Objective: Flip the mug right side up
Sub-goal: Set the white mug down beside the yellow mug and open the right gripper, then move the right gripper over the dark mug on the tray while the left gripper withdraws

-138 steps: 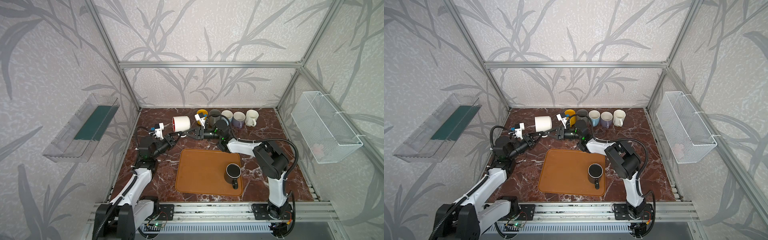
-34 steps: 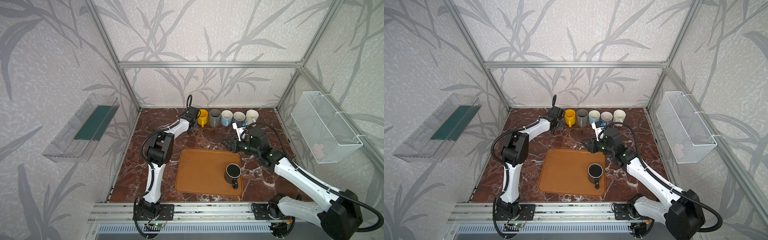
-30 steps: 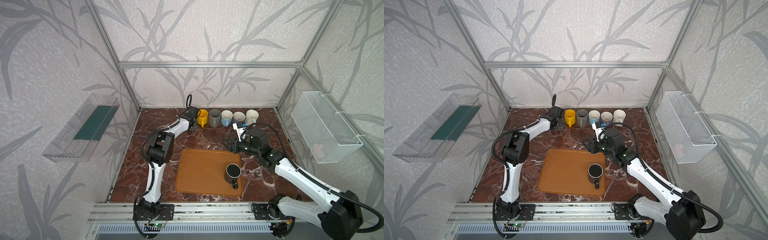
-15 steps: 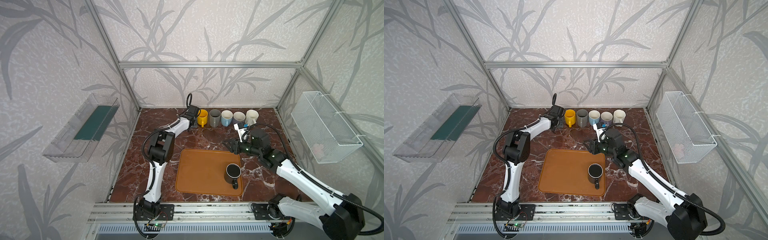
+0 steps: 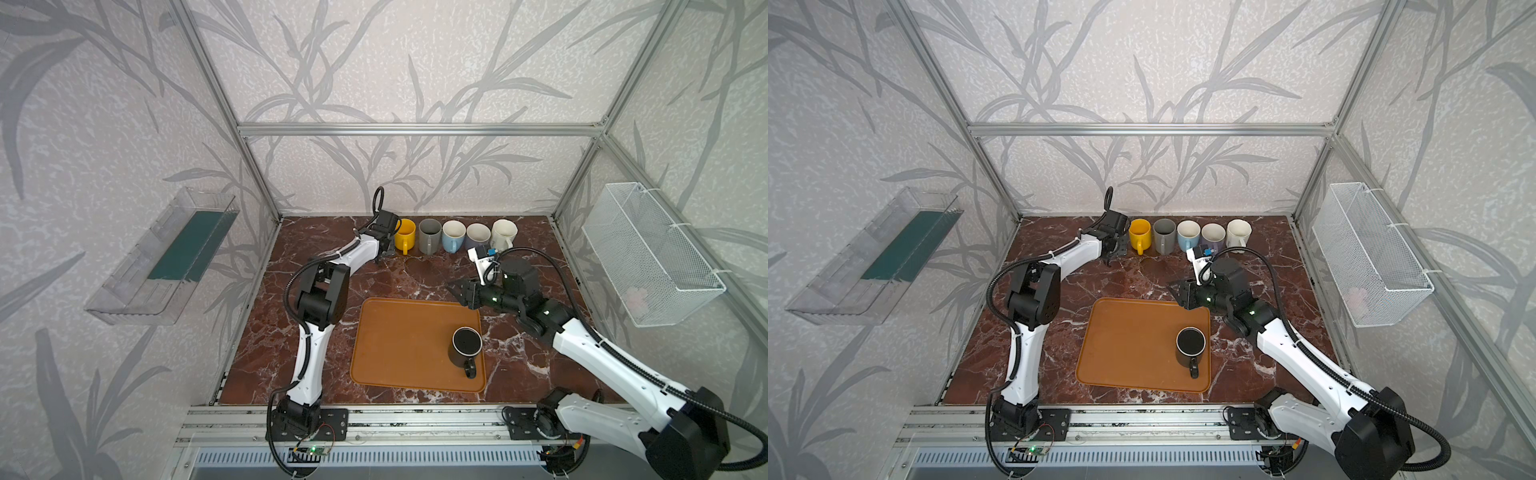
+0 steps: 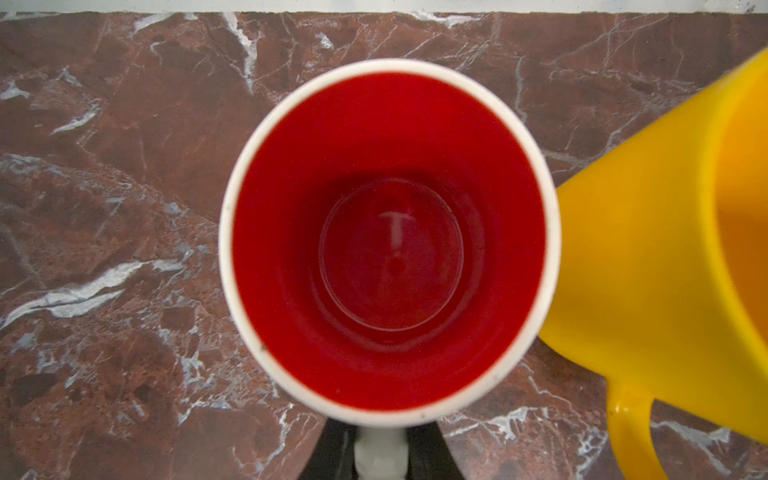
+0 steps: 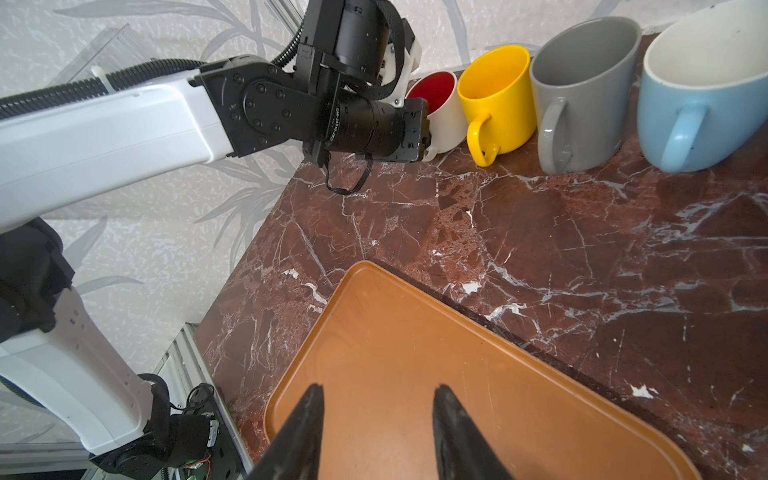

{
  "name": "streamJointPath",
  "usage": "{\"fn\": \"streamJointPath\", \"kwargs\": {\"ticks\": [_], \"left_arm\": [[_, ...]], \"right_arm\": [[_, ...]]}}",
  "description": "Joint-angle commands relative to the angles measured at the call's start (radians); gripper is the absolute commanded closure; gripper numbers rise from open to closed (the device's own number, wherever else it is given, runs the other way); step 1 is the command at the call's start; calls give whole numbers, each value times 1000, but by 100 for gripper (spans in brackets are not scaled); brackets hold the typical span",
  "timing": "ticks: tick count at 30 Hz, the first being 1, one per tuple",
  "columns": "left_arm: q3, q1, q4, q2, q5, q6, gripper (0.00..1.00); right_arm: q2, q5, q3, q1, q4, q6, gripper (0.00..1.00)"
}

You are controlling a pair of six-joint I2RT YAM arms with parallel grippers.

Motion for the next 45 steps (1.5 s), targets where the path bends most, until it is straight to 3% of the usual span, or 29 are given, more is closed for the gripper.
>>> {"fn": "streamJointPath", "kwargs": {"ticks": [1, 10, 15, 19, 25, 30, 38, 45], "left_arm": [[36, -3, -6, -8, -11, -5, 77], [37, -3, -21, -26, -6, 6, 54], [-17, -3, -3, -97, -8, 6, 40], [-97, -3, 32, -195, -15, 16, 36], [-264, -3, 105, -366, 13, -4, 35], [-434, -3, 172, -529, 62, -34, 34], [-620, -6, 170, -730, 105, -70, 32], [-731, -6, 171, -840, 109, -106, 31]], "right_arm": [[-18, 8, 1, -3, -6, -13, 56], [-11, 6, 14, -3, -17, -17, 56], [-17, 14, 61, -4, -158, -66, 55], [-47, 75, 108, -3, -354, -114, 54], [-79, 268, 191, -2, -684, -120, 53], [-113, 280, 191, 22, -838, -76, 52], [-126, 399, 135, 231, -1018, 107, 50], [-106, 431, 33, 465, -969, 355, 49]]}}
